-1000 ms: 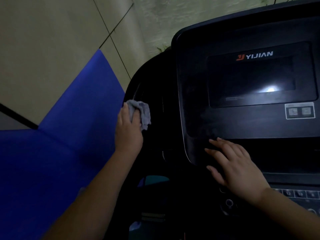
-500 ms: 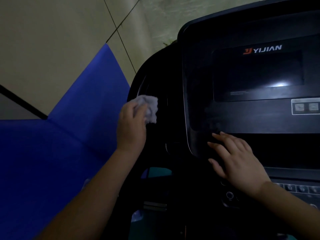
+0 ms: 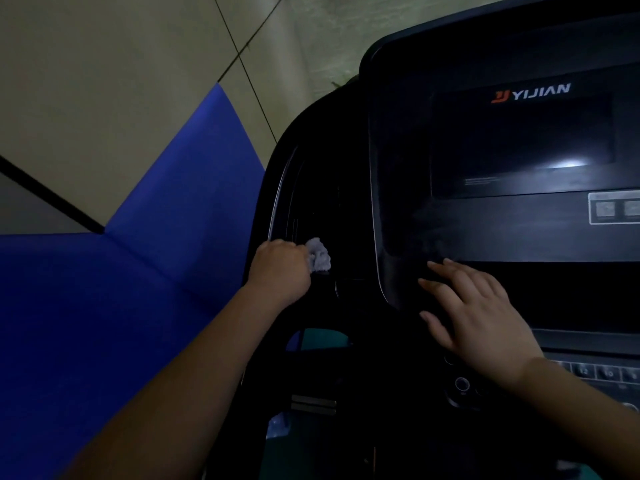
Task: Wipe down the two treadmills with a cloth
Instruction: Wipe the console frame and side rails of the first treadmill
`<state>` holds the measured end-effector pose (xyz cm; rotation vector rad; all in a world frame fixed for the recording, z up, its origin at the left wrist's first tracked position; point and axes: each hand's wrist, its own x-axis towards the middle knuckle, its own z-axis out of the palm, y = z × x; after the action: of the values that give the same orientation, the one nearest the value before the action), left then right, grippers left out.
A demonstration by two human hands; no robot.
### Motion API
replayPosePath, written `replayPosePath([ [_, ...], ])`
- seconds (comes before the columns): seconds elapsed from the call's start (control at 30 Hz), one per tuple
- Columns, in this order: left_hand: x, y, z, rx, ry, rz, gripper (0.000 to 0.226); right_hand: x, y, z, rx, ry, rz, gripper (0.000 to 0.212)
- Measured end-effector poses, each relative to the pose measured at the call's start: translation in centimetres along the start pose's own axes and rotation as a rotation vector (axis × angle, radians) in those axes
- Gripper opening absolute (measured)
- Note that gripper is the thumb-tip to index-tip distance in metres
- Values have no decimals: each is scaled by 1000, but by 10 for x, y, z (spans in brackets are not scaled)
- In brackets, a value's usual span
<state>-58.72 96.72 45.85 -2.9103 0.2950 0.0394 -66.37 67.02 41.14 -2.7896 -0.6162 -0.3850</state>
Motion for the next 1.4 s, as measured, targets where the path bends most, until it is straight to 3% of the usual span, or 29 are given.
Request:
replayPosePath([
  [0.2, 3, 13, -3, 27, -15, -48, 33, -1, 1, 1, 0, -13, 2, 49],
  [0.3, 13, 8, -18, 26, -185, -29, 36, -1, 1, 1, 2, -11, -8, 47],
  [0.43, 14, 13, -33, -338, -363, 2, 38, 0, 0, -1, 1, -1, -2, 47],
  [0.5, 4, 24, -30, -512, -319, 54, 37, 0, -1, 0, -3, -2, -6, 47],
  [0.7, -37, 46, 9, -432, 120, 183, 36, 0, -1, 0, -18, 4, -7, 48],
  [0.83, -59, 36, 9, -509, 208, 210, 26, 0, -2, 0, -19, 4, -6, 49],
  [0.9, -74, 25, 5, -545, 288, 60, 21, -1, -2, -1, -23, 4, 0, 49],
  [1.0, -110, 0, 12, -545, 445, -402, 23, -1, -2, 1, -35, -1, -1, 49],
  [1.07, -137, -3, 29, -517, 415, -528, 34, -1, -2, 1, -42, -2, -6, 50],
  [1.2, -158, 7, 68, -355, 255, -390, 52, -1, -5, -1, -49, 19, 2, 50],
  [1.4, -93, -21, 57, -510, 218, -285, 54, -2, -6, -1, -58, 11, 20, 52],
])
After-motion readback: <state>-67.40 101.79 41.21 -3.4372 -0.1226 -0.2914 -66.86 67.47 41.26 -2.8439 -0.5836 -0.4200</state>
